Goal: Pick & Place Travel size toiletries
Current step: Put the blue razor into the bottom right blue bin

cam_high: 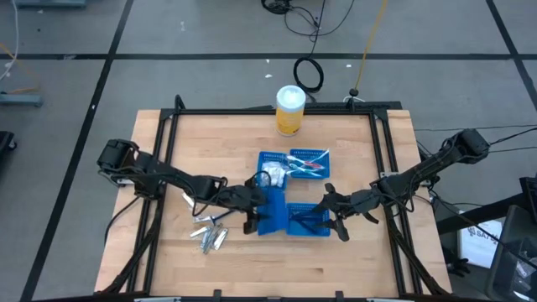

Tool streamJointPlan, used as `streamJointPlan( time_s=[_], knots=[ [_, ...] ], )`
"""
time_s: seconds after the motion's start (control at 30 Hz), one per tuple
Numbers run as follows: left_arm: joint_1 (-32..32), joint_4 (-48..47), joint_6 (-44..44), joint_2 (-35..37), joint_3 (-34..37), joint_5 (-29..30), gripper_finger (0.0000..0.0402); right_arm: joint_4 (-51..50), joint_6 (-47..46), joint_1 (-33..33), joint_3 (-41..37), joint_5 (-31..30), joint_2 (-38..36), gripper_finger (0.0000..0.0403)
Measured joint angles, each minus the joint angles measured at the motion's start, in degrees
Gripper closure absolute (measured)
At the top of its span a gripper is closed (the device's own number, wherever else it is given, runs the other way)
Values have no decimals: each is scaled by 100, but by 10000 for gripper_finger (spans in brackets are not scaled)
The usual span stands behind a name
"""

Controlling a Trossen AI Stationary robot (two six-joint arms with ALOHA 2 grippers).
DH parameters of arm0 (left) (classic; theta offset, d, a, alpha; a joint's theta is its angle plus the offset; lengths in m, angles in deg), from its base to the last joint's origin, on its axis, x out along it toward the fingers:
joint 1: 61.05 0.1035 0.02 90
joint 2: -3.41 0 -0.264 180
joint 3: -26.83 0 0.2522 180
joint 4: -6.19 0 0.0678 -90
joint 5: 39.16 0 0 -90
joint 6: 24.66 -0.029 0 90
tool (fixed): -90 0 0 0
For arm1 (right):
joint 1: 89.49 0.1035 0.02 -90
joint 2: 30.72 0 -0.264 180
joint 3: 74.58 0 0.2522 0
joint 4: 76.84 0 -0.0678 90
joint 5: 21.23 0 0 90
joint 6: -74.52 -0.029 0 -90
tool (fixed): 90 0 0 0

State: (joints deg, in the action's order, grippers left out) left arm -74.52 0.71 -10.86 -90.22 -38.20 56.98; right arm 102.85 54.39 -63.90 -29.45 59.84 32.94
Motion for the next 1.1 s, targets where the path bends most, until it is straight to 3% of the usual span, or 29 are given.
streamJointPlan(
  time_s=[0.3,0.53,0.8,0.9,1.1],
  knots=[
    [0,-1372,-182,0,-692,-357,158,-1,2,0,0,0,0,193],
    [-13,-1614,-84,0,-924,-412,158,-2,2,0,0,0,0,193],
    [-57,-2719,437,0,-926,-1719,158,-2,-7,1,0,1,0,193],
    [-140,-3774,784,0,-926,-1581,158,-3,-12,1,0,1,0,193],
    [-372,-5300,1755,0,-817,-532,158,-4,-16,1,0,0,0,193]
  ],
)
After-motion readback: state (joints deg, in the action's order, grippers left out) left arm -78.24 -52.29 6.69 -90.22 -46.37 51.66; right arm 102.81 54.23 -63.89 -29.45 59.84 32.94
